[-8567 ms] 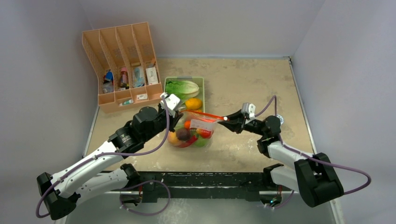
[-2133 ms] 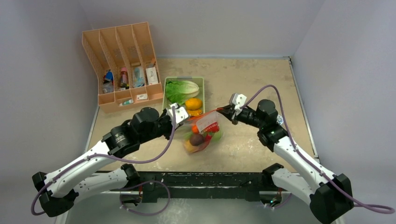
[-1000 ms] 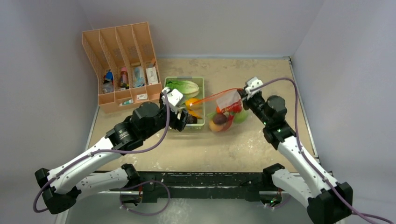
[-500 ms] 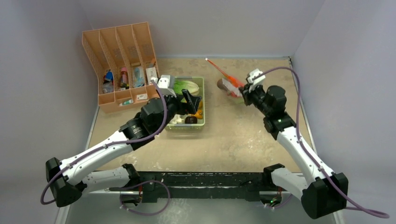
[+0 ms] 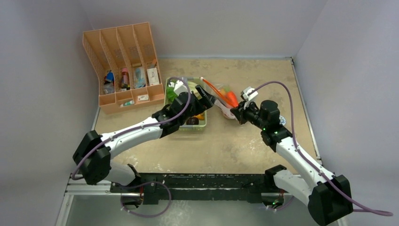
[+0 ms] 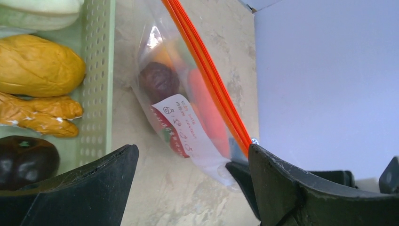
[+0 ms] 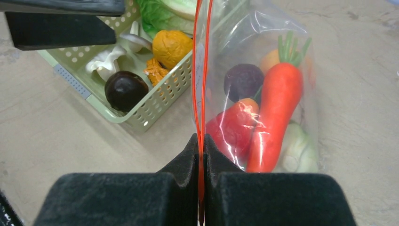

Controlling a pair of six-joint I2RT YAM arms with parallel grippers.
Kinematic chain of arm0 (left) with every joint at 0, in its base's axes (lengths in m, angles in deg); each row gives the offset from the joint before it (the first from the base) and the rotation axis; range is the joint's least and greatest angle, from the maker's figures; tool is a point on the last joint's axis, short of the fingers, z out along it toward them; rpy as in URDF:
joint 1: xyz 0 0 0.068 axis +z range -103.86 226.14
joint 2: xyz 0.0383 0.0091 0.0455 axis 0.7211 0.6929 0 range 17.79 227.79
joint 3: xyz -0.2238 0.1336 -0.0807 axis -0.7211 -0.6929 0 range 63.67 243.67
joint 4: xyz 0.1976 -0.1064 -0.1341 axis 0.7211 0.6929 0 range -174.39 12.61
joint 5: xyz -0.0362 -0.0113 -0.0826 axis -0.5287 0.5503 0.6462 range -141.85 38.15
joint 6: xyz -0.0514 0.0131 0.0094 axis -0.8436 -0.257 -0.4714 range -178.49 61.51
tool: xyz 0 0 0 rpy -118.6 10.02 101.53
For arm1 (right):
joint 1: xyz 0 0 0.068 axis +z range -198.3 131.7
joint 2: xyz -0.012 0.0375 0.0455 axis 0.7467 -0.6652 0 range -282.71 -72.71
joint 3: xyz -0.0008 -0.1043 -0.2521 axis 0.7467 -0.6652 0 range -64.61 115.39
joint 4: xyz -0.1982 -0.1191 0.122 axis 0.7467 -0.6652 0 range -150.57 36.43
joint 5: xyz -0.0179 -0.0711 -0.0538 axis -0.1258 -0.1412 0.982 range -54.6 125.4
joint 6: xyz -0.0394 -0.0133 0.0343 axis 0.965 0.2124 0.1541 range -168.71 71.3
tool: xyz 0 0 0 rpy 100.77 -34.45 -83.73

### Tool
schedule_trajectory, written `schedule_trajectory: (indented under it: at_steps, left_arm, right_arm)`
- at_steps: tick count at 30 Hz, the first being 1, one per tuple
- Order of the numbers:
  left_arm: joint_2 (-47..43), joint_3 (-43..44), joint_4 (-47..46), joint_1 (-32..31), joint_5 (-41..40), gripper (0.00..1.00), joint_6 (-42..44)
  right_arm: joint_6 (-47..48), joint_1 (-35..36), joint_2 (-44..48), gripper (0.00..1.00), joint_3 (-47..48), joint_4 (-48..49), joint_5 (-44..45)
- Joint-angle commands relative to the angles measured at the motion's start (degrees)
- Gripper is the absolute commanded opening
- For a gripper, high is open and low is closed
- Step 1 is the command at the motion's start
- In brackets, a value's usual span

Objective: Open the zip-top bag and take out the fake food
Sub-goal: Place the zipper food storage bag at the center of the board.

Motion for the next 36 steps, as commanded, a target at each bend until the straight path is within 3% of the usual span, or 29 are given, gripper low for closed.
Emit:
schedule_trajectory:
  at_steps: [1, 4, 7, 16, 22, 23, 30, 33, 36]
  left_arm:
    - [2.6, 4.2, -4.2, 1.2, 3.2, 0.85, -8.3]
    - [4.5, 4.7, -5.0, 1.9, 4.3, 0.83, -9.5]
    - [5.8, 5.4, -5.2, 2.4, 4.5, 0.83, -9.1]
    - [10.0, 3.6, -8.1, 4.7, 3.6, 0.71, -8.1]
    - [7.1, 1.2, -4.3, 4.8, 1.9, 0.67, -7.1]
    - [6.3, 0.6, -3.7, 4.8, 1.3, 0.67, -6.8]
    - [2.0, -2.2, 1.7, 4.8, -2.6, 0.67, -4.8]
    - [0.8, -2.4, 3.2, 4.9, -4.5, 0.67, -4.4]
    - [-1.8, -2.7, 7.7, 4.9, -9.9, 0.69, -5.1]
  right_arm:
    - [-0.6, 0.1, 0.2, 0.00, 1.6, 3.3, -1.5]
    - [-0.2, 0.1, 0.0, 0.04, 1.5, 3.2, -2.0]
    - [-0.2, 0.1, 0.6, 0.15, 1.1, 3.2, -3.1]
    - [-0.4, 0.1, -2.2, 0.21, 1.7, 3.3, -12.3]
    - [-3.0, 0.1, -5.4, 0.34, 3.8, 5.4, -18.2]
    - [-5.5, 0.1, -6.2, 0.41, 4.3, 6.3, -18.1]
    - [-16.9, 1.4, -17.7, 0.56, 13.9, 1.3, -17.9]
    - [-16.6, 5.2, -18.5, 0.65, 15.3, 0.5, -12.7]
    - [-19.3, 6.7, -16.7, 0.67, 15.1, 0.5, -4.5]
